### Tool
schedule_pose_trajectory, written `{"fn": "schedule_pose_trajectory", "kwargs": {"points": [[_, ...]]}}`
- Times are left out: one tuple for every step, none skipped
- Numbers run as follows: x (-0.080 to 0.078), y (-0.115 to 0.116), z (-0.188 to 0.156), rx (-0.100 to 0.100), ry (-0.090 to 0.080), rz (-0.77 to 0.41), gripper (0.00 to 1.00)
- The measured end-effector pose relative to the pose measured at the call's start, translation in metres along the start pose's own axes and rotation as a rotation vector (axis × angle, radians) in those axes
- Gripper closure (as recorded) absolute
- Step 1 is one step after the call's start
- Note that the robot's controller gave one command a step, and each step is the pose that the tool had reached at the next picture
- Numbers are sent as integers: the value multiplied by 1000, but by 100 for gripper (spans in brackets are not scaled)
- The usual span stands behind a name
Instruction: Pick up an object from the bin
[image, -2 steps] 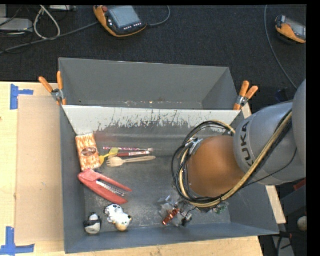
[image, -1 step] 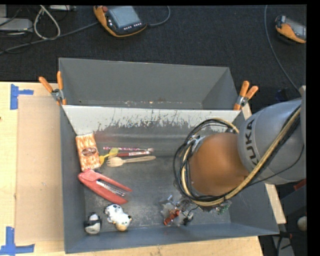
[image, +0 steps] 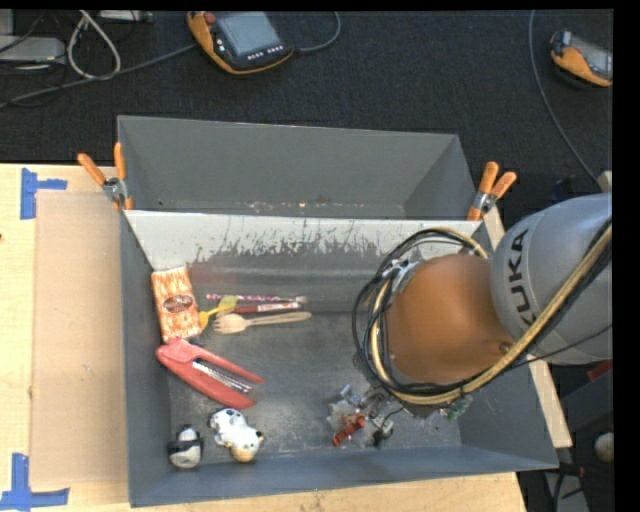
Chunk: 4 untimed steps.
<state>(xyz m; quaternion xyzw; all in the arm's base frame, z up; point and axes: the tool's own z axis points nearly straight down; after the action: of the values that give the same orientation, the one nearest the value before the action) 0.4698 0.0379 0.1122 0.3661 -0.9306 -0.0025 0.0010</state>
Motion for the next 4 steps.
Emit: {"fn": "schedule_pose_trajectory", "kwargs": {"points": [[-2, -1, -30, 5, -6, 2, 100], [-1, 0, -50, 1, -3, 5, 100], [-2, 0, -59, 2, -5, 7, 100], [-2, 1, -63, 1, -4, 8, 100]]}}
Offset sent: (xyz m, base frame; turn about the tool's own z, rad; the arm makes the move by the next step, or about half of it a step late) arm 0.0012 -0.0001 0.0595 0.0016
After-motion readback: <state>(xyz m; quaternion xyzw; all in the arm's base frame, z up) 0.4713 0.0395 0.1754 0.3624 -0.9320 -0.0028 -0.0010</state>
